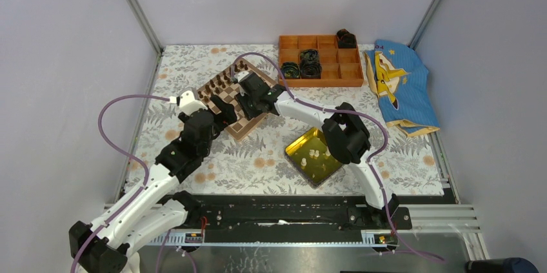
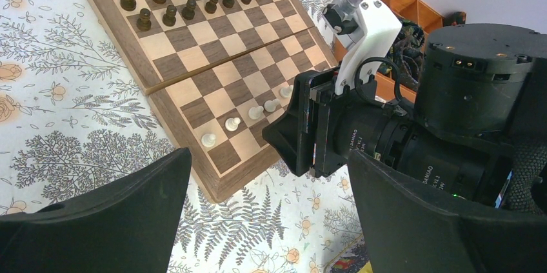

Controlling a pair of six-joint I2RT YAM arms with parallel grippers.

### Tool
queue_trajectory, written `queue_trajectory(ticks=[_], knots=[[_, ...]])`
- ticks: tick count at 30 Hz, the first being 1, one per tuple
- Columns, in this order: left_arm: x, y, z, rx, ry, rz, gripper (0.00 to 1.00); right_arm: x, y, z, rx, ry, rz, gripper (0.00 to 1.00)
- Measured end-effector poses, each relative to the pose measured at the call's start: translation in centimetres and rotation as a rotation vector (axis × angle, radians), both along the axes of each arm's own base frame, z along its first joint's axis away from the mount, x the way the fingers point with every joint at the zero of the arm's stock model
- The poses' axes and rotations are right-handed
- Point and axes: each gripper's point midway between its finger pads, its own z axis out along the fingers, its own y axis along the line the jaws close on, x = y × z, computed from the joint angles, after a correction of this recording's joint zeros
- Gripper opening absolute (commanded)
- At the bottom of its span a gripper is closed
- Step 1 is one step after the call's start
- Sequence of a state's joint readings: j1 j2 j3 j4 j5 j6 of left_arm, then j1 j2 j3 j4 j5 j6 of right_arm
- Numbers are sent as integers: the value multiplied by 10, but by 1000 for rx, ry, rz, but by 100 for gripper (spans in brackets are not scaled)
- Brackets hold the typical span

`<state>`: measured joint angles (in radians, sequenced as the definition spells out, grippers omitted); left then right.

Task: Set up the chess pieces on the board
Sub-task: Place the chess piece on the chessboard.

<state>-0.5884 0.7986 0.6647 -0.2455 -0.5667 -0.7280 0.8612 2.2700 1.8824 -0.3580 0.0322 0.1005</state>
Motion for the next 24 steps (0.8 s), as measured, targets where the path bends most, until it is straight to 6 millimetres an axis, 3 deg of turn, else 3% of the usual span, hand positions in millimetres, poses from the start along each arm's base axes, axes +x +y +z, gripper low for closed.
queue_trajectory(ticks=[24], knots=[[0, 0, -1, 2, 3, 0, 99, -5, 6, 0, 32, 31, 3, 45]])
